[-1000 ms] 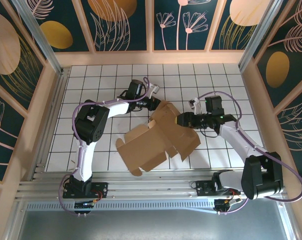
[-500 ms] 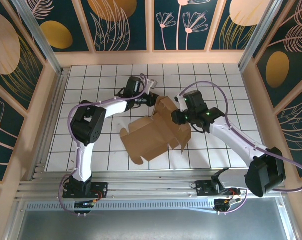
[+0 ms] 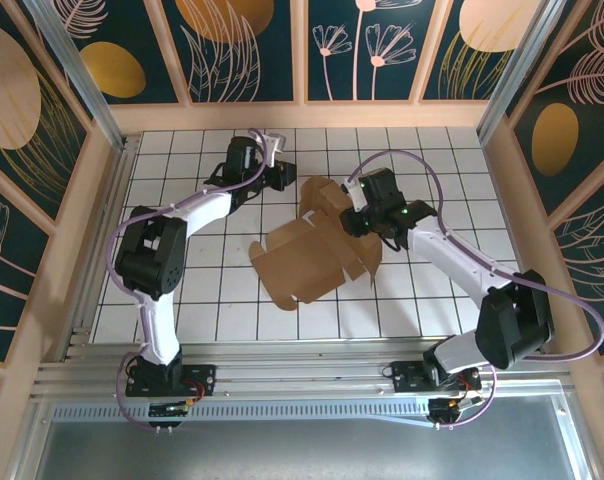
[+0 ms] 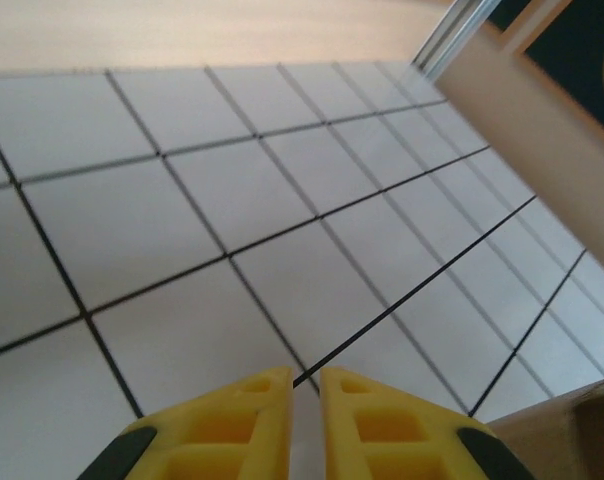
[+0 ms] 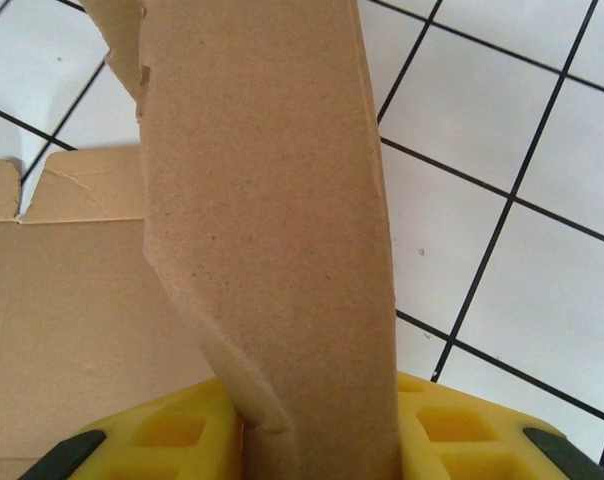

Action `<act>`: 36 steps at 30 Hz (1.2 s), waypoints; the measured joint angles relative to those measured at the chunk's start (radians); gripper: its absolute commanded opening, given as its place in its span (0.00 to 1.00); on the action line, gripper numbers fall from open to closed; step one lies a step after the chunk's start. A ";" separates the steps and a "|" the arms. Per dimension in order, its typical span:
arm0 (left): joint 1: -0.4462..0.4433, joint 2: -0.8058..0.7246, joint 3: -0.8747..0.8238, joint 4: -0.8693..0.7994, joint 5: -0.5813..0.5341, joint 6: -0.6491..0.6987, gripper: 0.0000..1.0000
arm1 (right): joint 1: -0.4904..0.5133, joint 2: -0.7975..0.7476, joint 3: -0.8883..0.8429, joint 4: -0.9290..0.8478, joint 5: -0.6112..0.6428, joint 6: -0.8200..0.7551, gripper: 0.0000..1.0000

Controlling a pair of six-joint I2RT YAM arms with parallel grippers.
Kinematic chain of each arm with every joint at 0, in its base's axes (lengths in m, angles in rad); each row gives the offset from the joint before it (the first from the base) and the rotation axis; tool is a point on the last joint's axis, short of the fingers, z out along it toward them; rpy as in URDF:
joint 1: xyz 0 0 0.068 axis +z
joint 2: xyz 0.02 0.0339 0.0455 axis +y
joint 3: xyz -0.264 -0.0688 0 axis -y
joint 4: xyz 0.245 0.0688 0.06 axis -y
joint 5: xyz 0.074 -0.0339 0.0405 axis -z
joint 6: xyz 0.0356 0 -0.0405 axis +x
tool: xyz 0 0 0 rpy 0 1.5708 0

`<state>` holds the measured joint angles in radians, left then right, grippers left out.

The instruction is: Fold the paper box

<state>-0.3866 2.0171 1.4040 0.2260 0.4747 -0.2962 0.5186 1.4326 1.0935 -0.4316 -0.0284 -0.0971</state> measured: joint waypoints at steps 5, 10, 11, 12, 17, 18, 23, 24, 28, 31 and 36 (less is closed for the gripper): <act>0.017 0.125 0.068 -0.058 0.041 0.028 0.17 | -0.026 0.008 0.000 0.005 -0.026 -0.008 0.34; 0.027 0.144 0.029 -0.002 0.217 0.032 0.18 | -0.029 0.014 0.002 0.008 -0.033 -0.014 0.34; 0.027 0.143 0.011 0.019 0.251 0.033 0.18 | -0.030 0.017 0.002 0.009 -0.034 -0.018 0.34; 0.026 0.143 -0.002 0.029 0.277 0.033 0.18 | -0.031 0.020 0.002 0.009 -0.034 -0.022 0.34; 0.016 0.144 0.000 0.008 0.368 0.069 0.18 | -0.035 0.037 0.009 0.009 -0.045 -0.029 0.35; 0.013 0.145 0.011 -0.006 0.379 0.090 0.19 | -0.035 0.042 0.015 0.010 -0.049 -0.029 0.35; -0.020 0.146 0.033 -0.057 0.382 0.221 0.24 | -0.037 0.048 0.024 0.010 -0.052 -0.029 0.36; -0.027 0.146 0.032 -0.061 0.382 0.254 0.25 | -0.039 0.048 0.024 0.010 -0.052 -0.029 0.36; -0.037 0.146 0.037 -0.083 0.388 0.369 0.26 | -0.042 0.048 0.024 0.009 -0.052 -0.029 0.36; -0.036 0.168 0.097 -0.138 0.402 0.435 0.27 | -0.043 0.048 0.024 0.010 -0.051 -0.030 0.36; -0.038 0.204 0.173 -0.206 0.415 0.533 0.30 | -0.048 0.048 0.024 0.010 -0.052 -0.029 0.36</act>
<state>-0.4244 2.2211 1.5768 0.0196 0.8902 0.2371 0.4709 1.4807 1.1175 -0.4217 -0.0807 -0.1265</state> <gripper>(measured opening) 0.285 0.361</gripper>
